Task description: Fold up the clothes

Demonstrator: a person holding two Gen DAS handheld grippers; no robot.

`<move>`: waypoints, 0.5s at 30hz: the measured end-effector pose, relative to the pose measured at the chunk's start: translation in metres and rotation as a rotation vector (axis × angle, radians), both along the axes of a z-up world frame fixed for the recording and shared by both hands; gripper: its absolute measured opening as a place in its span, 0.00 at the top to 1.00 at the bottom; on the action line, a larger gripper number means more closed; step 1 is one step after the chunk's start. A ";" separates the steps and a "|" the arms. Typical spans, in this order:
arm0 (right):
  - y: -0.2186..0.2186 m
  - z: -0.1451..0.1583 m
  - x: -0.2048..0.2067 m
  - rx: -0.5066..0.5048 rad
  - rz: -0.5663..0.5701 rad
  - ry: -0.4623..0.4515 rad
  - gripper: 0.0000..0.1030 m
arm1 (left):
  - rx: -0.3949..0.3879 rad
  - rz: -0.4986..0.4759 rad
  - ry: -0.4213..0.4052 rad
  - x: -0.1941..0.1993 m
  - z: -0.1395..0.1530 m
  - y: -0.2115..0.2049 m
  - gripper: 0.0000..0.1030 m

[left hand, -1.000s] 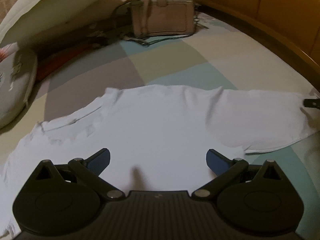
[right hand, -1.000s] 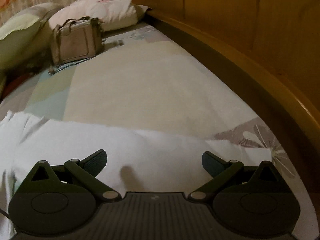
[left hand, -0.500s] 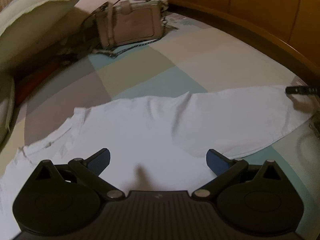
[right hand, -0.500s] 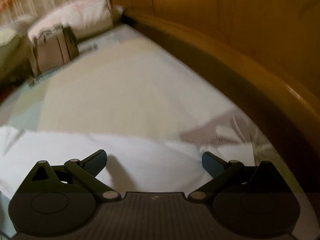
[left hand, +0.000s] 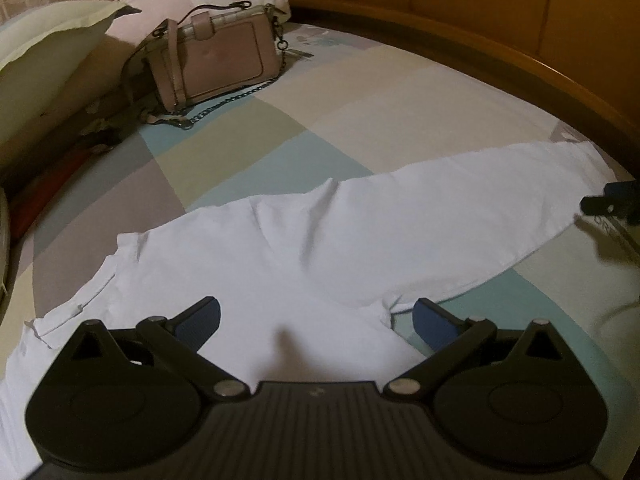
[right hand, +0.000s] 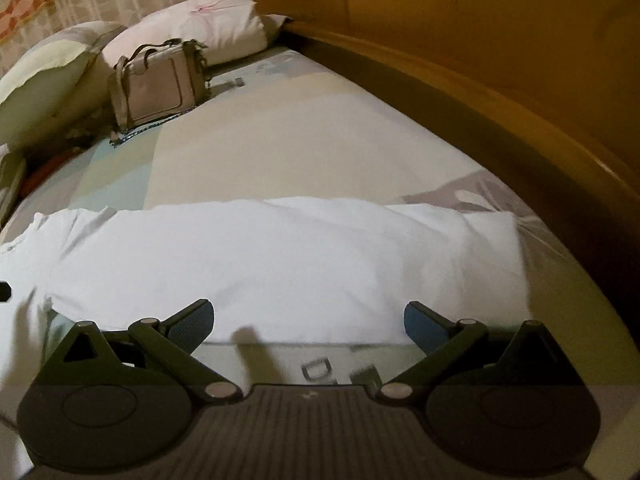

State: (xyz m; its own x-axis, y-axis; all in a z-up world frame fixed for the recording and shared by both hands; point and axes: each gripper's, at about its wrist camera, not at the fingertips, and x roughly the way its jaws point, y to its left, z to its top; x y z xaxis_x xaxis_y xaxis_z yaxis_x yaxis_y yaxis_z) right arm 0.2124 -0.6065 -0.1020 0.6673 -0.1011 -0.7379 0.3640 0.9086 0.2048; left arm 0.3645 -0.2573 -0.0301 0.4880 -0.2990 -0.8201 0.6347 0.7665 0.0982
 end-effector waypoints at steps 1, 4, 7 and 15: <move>0.000 0.005 -0.003 0.014 -0.026 0.012 0.00 | 0.000 -0.004 0.001 -0.001 0.000 -0.001 0.01; -0.002 0.011 -0.011 0.087 -0.088 -0.026 0.00 | 0.001 -0.014 0.005 -0.004 0.001 -0.002 0.01; -0.009 0.007 -0.012 0.207 -0.153 -0.073 0.00 | -0.008 -0.022 0.012 -0.007 0.001 -0.004 0.01; -0.034 -0.018 -0.021 0.530 -0.394 -0.184 0.00 | -0.003 -0.038 0.015 -0.008 -0.001 -0.004 0.01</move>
State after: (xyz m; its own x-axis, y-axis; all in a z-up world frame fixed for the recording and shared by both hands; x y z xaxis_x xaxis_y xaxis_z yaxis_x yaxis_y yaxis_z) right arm 0.1918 -0.6408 -0.1200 0.7743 -0.0186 -0.6326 0.5635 0.4751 0.6758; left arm 0.3568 -0.2614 -0.0315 0.4640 -0.3191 -0.8264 0.6645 0.7423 0.0865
